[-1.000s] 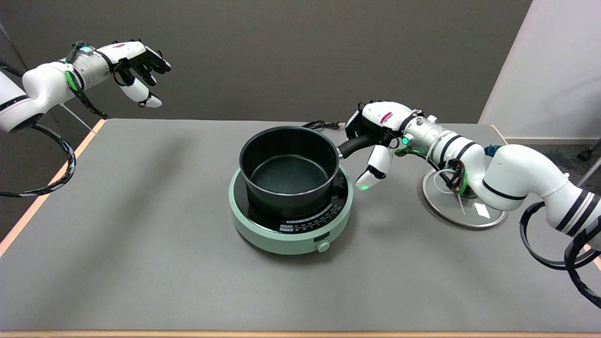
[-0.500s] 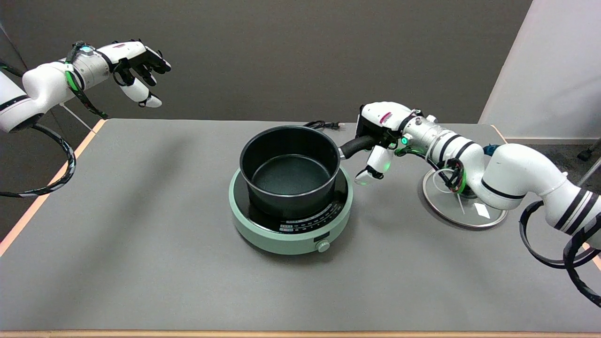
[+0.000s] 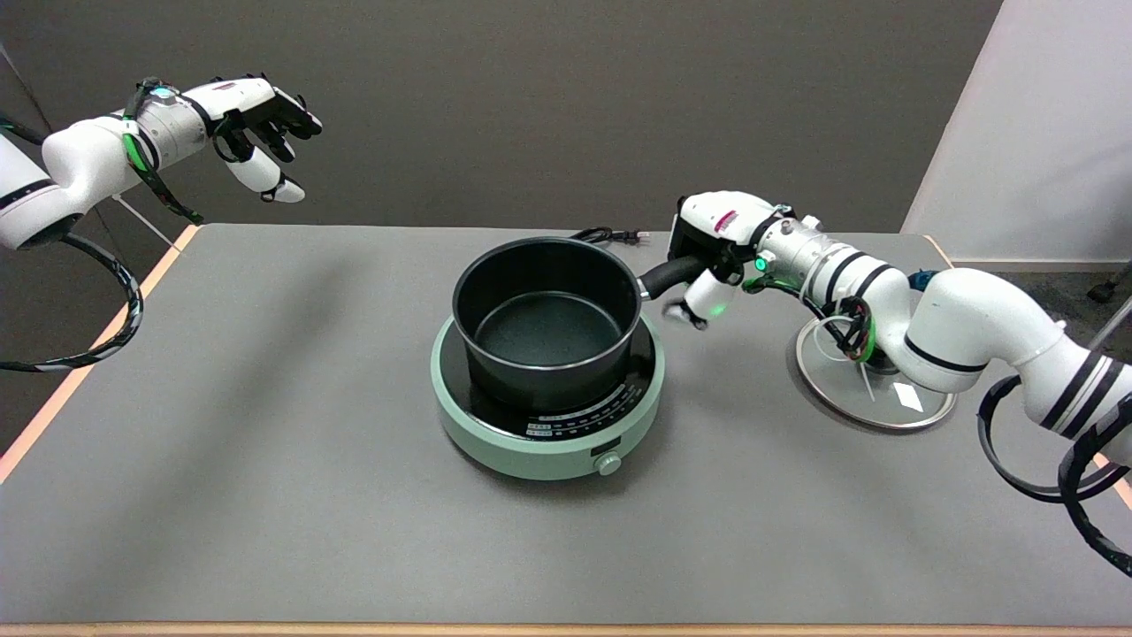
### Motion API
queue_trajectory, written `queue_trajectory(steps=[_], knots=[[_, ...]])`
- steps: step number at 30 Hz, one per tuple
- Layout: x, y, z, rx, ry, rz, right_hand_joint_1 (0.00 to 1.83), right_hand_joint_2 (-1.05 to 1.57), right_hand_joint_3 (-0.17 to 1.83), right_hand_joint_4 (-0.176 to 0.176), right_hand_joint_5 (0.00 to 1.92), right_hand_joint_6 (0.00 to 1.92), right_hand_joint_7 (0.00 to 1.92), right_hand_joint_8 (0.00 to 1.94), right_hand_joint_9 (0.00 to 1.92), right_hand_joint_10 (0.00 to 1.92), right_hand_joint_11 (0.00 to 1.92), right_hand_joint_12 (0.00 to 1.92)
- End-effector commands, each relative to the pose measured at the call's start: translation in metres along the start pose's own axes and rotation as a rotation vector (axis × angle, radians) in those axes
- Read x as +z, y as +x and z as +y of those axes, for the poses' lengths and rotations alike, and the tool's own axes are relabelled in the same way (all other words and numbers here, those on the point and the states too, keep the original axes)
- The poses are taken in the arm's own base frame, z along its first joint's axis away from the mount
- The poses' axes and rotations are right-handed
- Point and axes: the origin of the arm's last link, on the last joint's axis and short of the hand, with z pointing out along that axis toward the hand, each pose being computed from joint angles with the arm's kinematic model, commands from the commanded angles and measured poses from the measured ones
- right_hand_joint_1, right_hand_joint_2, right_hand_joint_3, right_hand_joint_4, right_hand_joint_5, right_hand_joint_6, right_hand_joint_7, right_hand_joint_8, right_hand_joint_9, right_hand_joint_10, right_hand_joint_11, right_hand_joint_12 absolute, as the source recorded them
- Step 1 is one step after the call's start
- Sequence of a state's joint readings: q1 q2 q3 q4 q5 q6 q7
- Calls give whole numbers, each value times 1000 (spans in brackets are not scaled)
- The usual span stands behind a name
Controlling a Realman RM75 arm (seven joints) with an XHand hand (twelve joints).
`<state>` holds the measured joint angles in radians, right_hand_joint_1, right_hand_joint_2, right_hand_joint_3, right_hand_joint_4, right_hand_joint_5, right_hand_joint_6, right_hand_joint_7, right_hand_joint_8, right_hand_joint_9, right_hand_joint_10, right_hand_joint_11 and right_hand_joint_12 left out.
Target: Pick up the pot.
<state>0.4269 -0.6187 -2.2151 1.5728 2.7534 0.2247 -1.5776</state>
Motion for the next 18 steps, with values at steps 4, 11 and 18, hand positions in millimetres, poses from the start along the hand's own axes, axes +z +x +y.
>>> queue_trajectory(steps=[4,11,18], knots=[[6,1,4,-14,-7,-4,1226,495,995,-125,1544,1544,1544,1544,1544,1544,1544,1544],[8,0,6,-11,-12,-9,1266,456,985,-123,1530,1530,1530,1530,1530,1530,1530,1530],[12,-6,10,39,-23,-30,1279,273,1444,-120,1488,1488,1488,1488,1488,1488,1488,1488]])
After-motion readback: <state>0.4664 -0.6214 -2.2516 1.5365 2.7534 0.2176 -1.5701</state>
